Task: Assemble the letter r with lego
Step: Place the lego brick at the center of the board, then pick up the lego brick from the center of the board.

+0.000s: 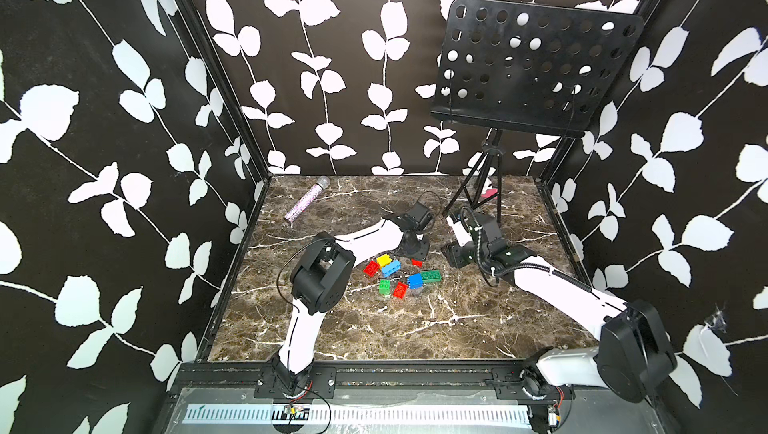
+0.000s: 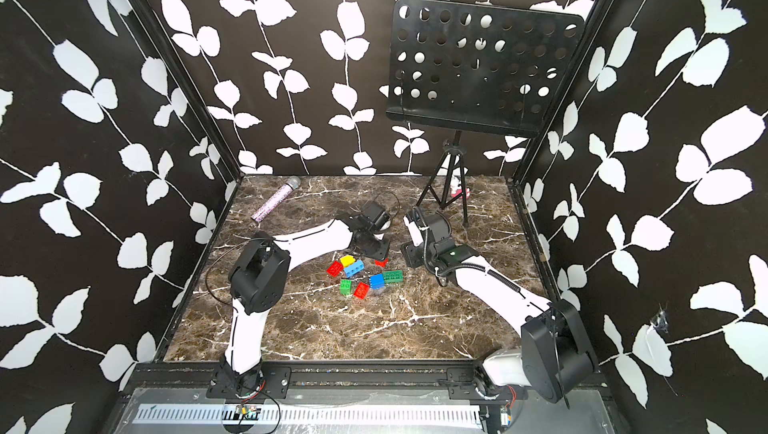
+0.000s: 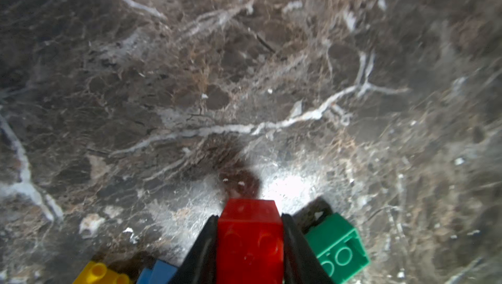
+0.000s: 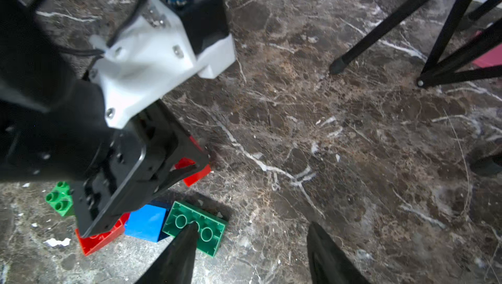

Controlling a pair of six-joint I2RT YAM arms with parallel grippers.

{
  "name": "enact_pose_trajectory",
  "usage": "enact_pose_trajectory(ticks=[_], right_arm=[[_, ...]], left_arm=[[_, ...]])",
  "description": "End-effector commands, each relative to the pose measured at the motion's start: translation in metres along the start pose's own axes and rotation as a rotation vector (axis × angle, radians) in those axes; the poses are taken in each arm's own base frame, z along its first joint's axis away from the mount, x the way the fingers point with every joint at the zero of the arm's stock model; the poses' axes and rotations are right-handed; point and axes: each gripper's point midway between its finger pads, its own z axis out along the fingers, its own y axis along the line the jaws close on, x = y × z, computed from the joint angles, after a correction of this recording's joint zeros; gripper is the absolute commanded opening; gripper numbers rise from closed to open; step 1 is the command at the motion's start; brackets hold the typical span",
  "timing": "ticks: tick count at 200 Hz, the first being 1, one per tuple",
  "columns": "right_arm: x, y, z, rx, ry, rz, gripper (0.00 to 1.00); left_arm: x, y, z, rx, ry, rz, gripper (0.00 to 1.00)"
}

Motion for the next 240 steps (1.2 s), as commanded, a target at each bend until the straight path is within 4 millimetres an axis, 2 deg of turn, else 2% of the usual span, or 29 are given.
enact_pose_trajectory(ticks=[1,21,35,64,88,91,106,121,134,149,154,180,205,240], right_arm=[[-0.009,-0.007,-0.002,0.031,-0.034,0.027,0.64],[-0.01,-0.007,-0.001,0.033,-0.034,0.033,0.64],[-0.011,-0.007,-0.002,0.031,-0.037,0.039,0.64],[-0.014,-0.001,0.0,0.004,0.009,0.097,0.61],[-0.012,0.01,0.007,-0.036,0.054,0.238,0.57],[-0.012,0.013,0.008,-0.047,0.058,0.249,0.57],[-0.013,0.032,0.012,-0.058,0.07,0.26,0.56],[-0.013,0.047,0.018,-0.035,0.106,0.271,0.55],[-0.008,0.052,0.026,-0.011,0.148,0.366,0.55],[-0.004,0.065,0.037,-0.063,0.184,0.493,0.54],[0.005,0.069,0.048,-0.065,0.22,0.519,0.54],[0.023,0.068,0.055,0.035,0.31,0.544,0.52],[0.016,0.082,0.062,-0.017,0.301,0.563,0.52],[0.005,0.093,0.069,-0.031,0.289,0.573,0.53]], left_arm=[[0.0,0.007,-0.01,-0.067,-0.002,0.011,0.49],[-0.002,0.001,-0.014,-0.026,-0.035,-0.005,0.61],[-0.007,-0.002,-0.02,0.002,-0.08,-0.014,0.63],[-0.022,0.005,-0.061,-0.002,-0.198,-0.048,0.66],[-0.024,0.036,-0.094,0.036,-0.292,-0.186,0.67],[-0.025,0.05,-0.097,0.039,-0.306,-0.229,0.67],[-0.022,0.083,-0.113,0.103,-0.383,-0.367,0.69],[-0.015,0.112,-0.126,0.106,-0.444,-0.445,0.7],[-0.009,0.129,-0.134,0.056,-0.456,-0.453,0.7],[-0.002,0.139,-0.136,0.007,-0.429,-0.434,0.69],[-0.001,0.14,-0.135,-0.007,-0.419,-0.423,0.69],[0.005,0.144,-0.129,-0.029,-0.376,-0.405,0.68],[0.013,0.144,-0.118,-0.012,-0.348,-0.409,0.67],[0.026,0.143,-0.106,0.004,-0.319,-0.426,0.65]])
